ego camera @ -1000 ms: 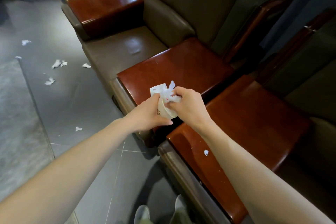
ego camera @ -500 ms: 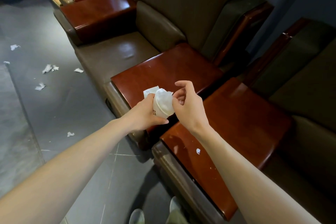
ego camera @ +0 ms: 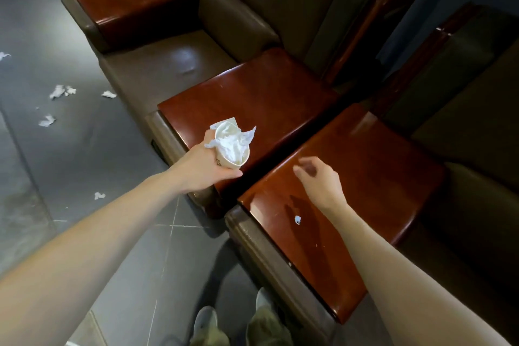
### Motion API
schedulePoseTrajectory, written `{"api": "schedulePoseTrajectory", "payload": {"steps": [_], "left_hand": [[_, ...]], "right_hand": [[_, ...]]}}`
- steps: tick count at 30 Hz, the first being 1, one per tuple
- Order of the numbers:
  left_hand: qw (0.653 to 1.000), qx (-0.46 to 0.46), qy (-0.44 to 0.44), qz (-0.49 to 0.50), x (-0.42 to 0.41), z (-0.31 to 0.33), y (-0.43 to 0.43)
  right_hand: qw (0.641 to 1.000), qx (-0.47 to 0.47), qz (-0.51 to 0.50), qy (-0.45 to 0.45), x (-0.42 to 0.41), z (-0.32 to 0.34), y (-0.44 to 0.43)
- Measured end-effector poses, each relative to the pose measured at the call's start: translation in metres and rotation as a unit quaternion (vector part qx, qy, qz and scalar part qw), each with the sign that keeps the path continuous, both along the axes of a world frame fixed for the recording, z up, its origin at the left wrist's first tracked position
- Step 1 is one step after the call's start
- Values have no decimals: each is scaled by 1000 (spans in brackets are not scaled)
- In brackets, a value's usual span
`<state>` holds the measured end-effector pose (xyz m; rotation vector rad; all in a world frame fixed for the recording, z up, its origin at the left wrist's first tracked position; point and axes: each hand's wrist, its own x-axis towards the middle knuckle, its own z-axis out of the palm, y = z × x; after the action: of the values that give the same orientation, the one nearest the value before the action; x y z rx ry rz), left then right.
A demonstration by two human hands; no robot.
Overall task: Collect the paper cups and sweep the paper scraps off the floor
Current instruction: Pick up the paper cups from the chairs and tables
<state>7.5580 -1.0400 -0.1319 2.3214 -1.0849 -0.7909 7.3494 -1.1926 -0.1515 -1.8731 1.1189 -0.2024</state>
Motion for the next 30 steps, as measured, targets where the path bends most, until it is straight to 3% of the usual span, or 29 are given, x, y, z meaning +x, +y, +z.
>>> {"api": "schedulePoseTrajectory", "payload": {"steps": [6, 9, 14, 20, 26, 30], "left_hand": [[999, -21, -9, 33, 1, -40, 8], [998, -41, -8, 36, -3, -65, 13], [998, -36, 15, 51, -2, -94, 25], [997, -28, 20, 74, 18, -81, 35], [996, -9, 11, 83, 68, -56, 47], [994, -18, 12, 109, 118, -53, 53]], "right_hand": [[982, 53, 59, 172, -43, -105, -2], [976, 59, 65, 200, -49, -143, 5], [968, -21, 117, 220, -43, -165, 8], [993, 57, 43, 90, 1, -128, -10], [994, 102, 28, 9, 114, -95, -20], [989, 138, -45, -27, 194, -102, -27]]}}
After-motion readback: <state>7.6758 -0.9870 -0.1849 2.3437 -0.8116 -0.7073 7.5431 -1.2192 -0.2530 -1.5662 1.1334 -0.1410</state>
